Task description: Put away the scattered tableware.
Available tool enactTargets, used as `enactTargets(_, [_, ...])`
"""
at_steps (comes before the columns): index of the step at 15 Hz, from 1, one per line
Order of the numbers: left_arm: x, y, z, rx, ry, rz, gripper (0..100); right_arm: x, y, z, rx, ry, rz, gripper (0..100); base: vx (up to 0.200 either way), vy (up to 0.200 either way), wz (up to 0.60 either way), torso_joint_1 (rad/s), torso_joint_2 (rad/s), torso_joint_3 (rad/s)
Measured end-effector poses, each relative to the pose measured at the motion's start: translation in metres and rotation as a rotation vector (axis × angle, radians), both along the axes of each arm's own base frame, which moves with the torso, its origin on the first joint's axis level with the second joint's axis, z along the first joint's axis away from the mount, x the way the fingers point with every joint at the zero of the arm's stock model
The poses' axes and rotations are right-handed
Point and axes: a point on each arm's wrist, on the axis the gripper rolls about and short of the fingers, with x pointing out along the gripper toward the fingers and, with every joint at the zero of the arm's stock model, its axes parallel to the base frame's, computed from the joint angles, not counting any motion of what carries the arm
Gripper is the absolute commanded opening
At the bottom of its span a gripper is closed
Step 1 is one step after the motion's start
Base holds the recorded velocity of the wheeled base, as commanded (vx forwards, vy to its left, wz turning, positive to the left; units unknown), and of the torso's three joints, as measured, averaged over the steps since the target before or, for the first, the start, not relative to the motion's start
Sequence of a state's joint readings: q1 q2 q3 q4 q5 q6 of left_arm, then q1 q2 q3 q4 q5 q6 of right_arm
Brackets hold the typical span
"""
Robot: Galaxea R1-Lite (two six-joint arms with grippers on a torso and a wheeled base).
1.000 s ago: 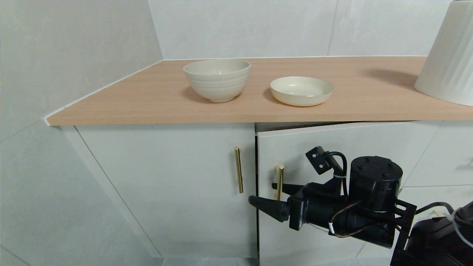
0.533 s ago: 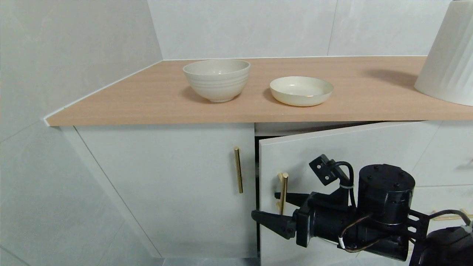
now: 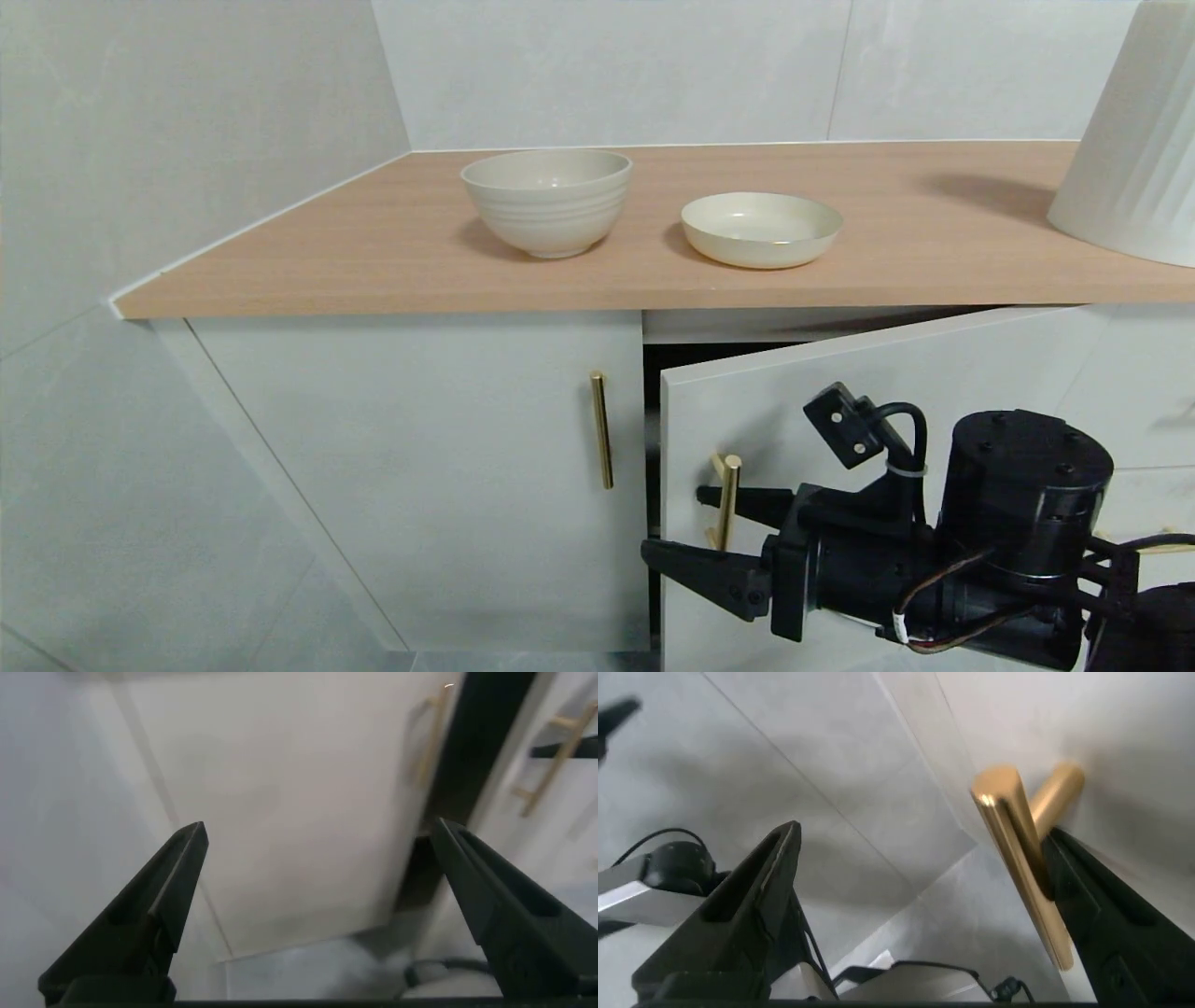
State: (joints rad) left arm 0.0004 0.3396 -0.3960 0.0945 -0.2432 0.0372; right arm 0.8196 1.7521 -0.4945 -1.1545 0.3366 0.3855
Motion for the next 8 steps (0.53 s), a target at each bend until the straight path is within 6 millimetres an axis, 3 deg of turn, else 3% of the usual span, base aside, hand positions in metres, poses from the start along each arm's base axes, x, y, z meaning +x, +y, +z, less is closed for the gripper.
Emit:
enactTargets(4, [0.060,-0.006,0.048,0.012,0.136,-0.164,100,-0.002,-0.001,0.003,0.008,-0.008,0.005,100,0.000,0.000,0.00,0.000,0.00,0.000])
enactTargets(8, [0.128,-0.026,0.055,-0.007,0.232,-0.290,100,-0.005,0.000,0.002,0.005,-0.006,0.014,100,0.000,0.000,0.00,0.000,0.00,0.000])
